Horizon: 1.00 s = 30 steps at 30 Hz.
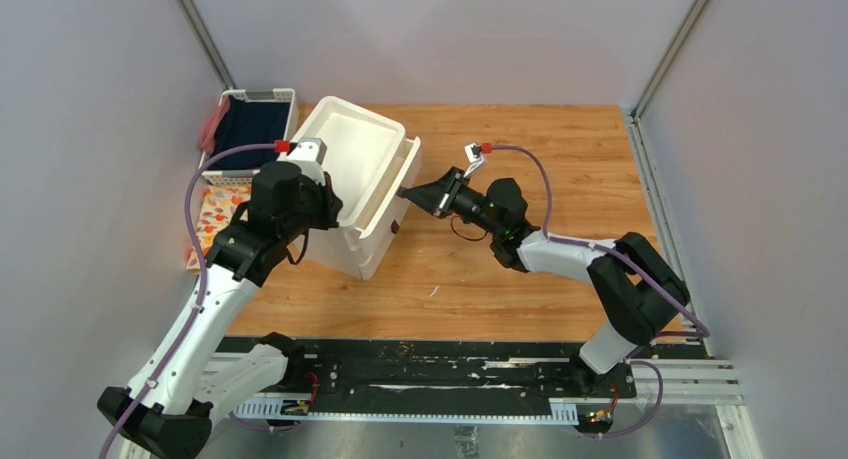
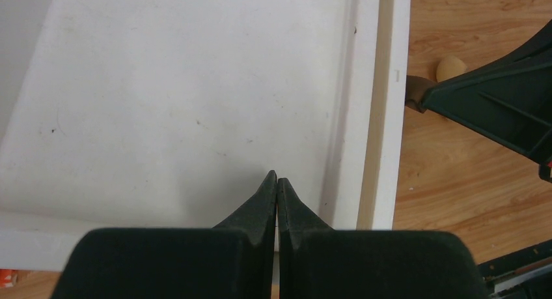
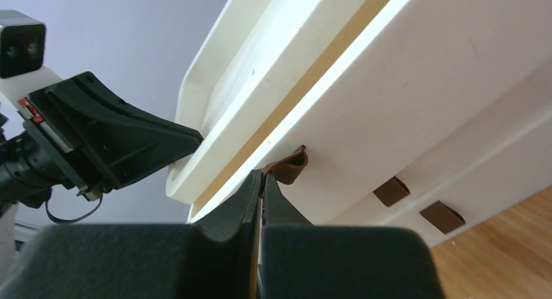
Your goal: Organize the makeup
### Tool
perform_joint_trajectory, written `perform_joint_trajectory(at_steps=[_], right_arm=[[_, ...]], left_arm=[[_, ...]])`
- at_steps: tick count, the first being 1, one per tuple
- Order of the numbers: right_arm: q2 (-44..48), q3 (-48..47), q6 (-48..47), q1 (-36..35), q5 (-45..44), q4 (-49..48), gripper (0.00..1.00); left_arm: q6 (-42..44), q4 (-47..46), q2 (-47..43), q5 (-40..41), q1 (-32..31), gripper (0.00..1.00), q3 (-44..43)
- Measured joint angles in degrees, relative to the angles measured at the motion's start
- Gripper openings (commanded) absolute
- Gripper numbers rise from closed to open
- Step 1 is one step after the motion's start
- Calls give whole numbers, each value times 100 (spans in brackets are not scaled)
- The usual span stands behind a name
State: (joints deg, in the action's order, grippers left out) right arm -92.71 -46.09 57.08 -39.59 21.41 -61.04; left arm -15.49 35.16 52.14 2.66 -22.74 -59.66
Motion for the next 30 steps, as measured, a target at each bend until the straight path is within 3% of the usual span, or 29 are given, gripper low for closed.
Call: perform_joint_trajectory(at_steps=[9, 18, 26, 30], right_arm=[[627, 442, -372, 0, -363, 973, 0], [1847, 796, -855, 0, -925, 2201, 2], [1810, -269, -1517, 0, -894, 4006, 43], [1993, -557, -1845, 0, -960, 4704, 50]], left_arm=[[-17, 2, 0, -9, 0, 0, 0], [-26, -2, 9, -50, 0, 0, 0], [-61, -22, 26, -74, 0, 0, 0], [-61, -22, 24, -74, 0, 0, 0]])
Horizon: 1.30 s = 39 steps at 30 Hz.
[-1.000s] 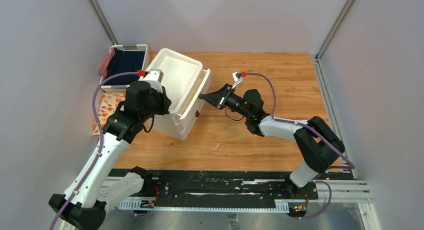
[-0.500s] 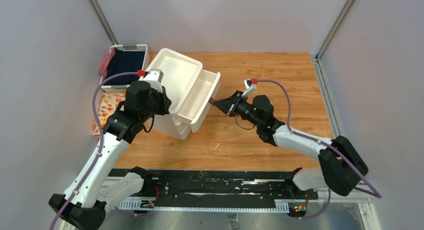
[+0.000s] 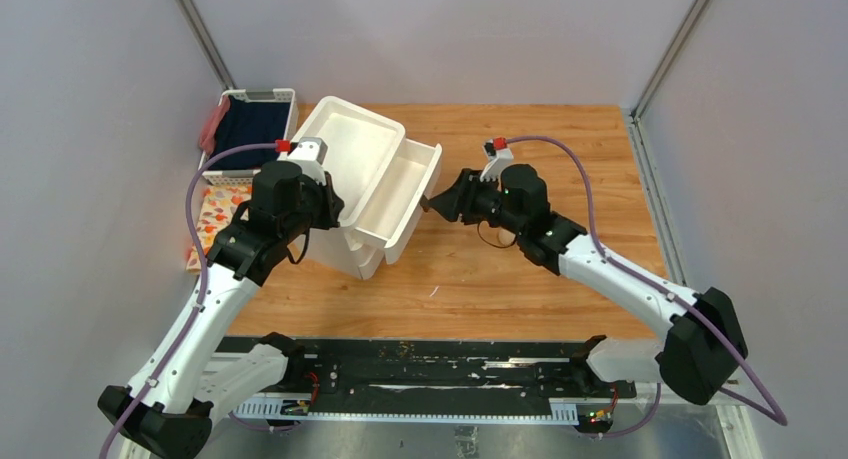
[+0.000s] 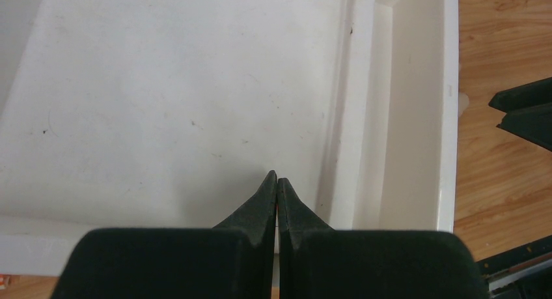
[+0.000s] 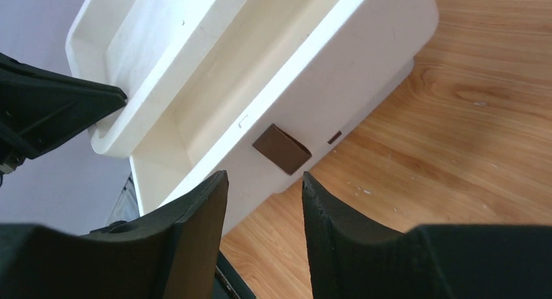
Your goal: Organize the makeup
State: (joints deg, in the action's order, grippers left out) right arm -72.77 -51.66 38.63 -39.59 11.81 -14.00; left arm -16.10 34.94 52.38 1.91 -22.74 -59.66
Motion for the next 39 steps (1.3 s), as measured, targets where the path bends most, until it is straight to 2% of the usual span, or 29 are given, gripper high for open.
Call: perform_joint_trajectory(at_steps=[4, 10, 14, 17, 24, 33, 39], right_arm=[[518, -127, -273, 0, -442, 984, 50], [866, -872, -708, 0, -1631, 2658, 53], [315, -1563, -964, 35, -2343, 3755, 53], [-422, -1792, -1051, 90, -2520, 4229, 52], [-2072, -2286, -1158, 442, -2535, 5029, 52], [-2861, -2931, -1274, 1528, -2232, 5178, 51], [-3467, -3128, -1314, 1613, -1899, 5184, 50]], left_arm=[[0, -2, 0, 0, 0, 0, 0], [-2, -11, 15, -2, 0, 0, 0], [-7, -35, 35, -4, 0, 0, 0], [-22, -57, 50, -20, 0, 0, 0], [-22, -76, 63, -20, 0, 0, 0], [-22, -76, 63, -20, 0, 0, 0], [-20, -76, 63, -17, 0, 0, 0]])
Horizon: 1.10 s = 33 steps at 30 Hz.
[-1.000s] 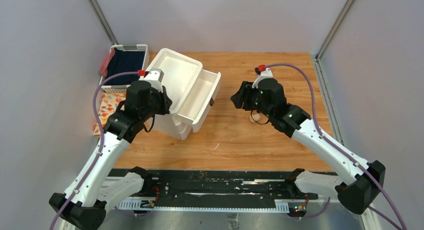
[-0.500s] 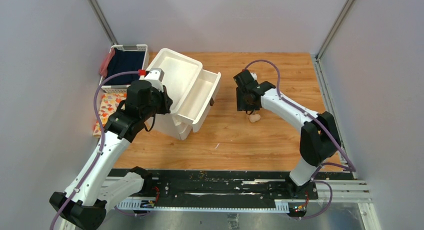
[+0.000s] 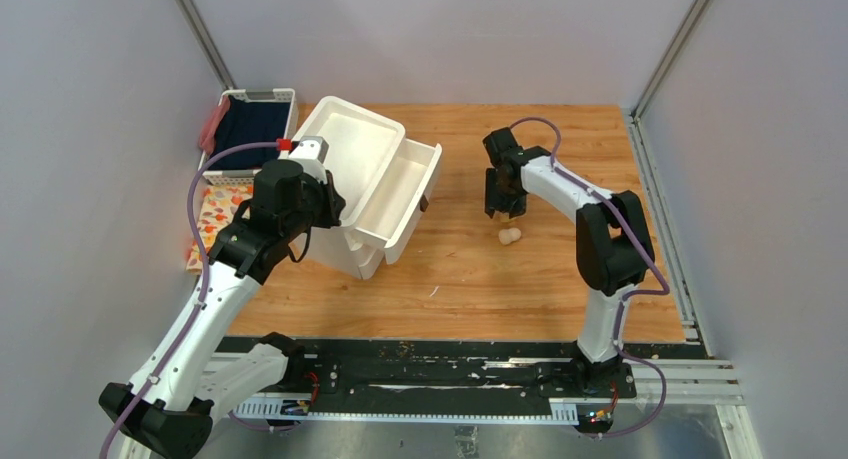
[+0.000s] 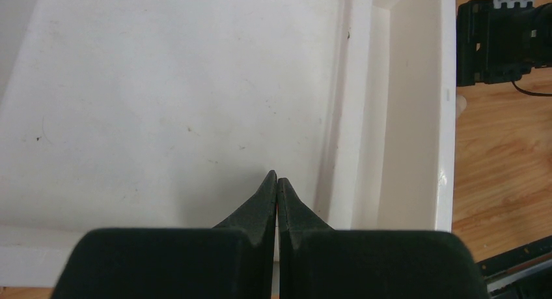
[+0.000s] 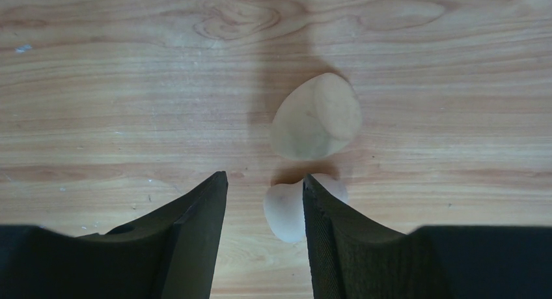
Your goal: Organize the makeup
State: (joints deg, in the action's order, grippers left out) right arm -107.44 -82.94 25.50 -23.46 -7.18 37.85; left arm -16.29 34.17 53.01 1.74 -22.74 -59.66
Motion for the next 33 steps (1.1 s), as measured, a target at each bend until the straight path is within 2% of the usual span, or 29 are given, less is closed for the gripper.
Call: perform_joint_trajectory(at_steps=[6, 22, 24, 30, 33], right_arm=[[-363, -2, 4, 0, 133, 37, 49], [-501, -105, -22, 483, 179, 109, 46], [-667, -247, -44, 487, 188, 140, 42], [-986, -470, -131, 531, 208, 374, 2], [-1010, -533, -105, 570, 236, 426, 0]], left_arm=[[4, -2, 0, 4, 0, 0, 0], [26, -66, 44, 39, 0, 0, 0], [26, -85, 59, 39, 0, 0, 0], [26, -92, 63, 42, 0, 0, 0], [26, -103, 70, 39, 0, 0, 0]])
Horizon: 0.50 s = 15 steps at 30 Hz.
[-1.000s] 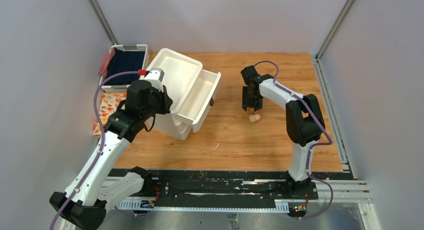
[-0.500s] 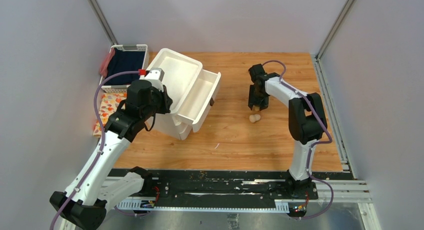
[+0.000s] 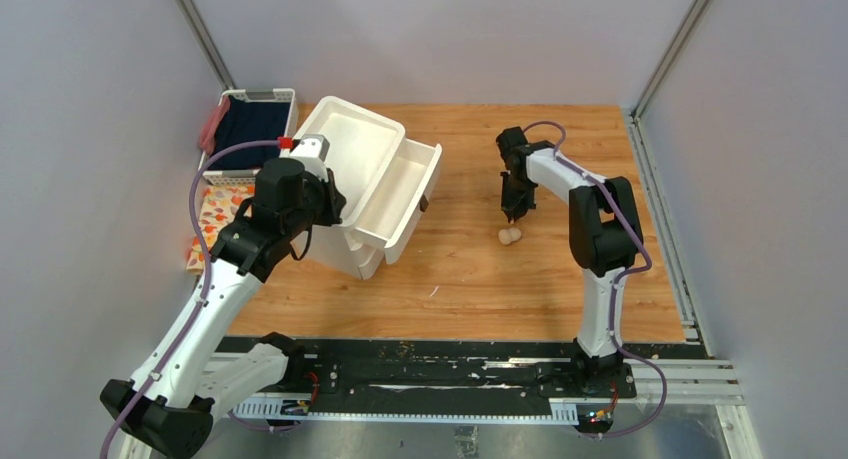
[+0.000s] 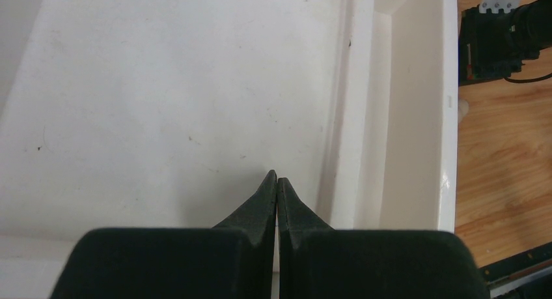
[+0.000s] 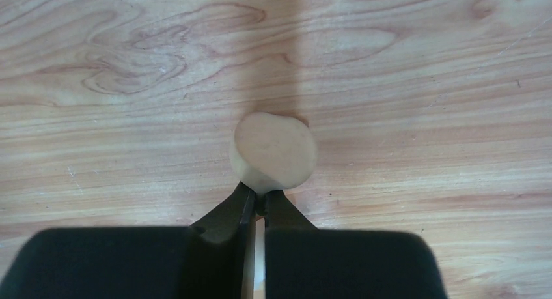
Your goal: Organize the makeup
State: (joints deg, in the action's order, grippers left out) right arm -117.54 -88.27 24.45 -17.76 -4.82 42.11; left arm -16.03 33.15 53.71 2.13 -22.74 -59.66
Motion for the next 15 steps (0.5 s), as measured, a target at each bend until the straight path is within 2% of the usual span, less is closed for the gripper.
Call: perform_joint_trajectory(at_steps=[8, 15], right_arm=[[243, 258, 28, 7, 11, -164, 0], [1486, 610, 63, -160, 170, -442, 0]], left_arm=[[-2, -11, 9, -2, 0, 0, 0], [-7, -35, 22, -24, 0, 0, 0]])
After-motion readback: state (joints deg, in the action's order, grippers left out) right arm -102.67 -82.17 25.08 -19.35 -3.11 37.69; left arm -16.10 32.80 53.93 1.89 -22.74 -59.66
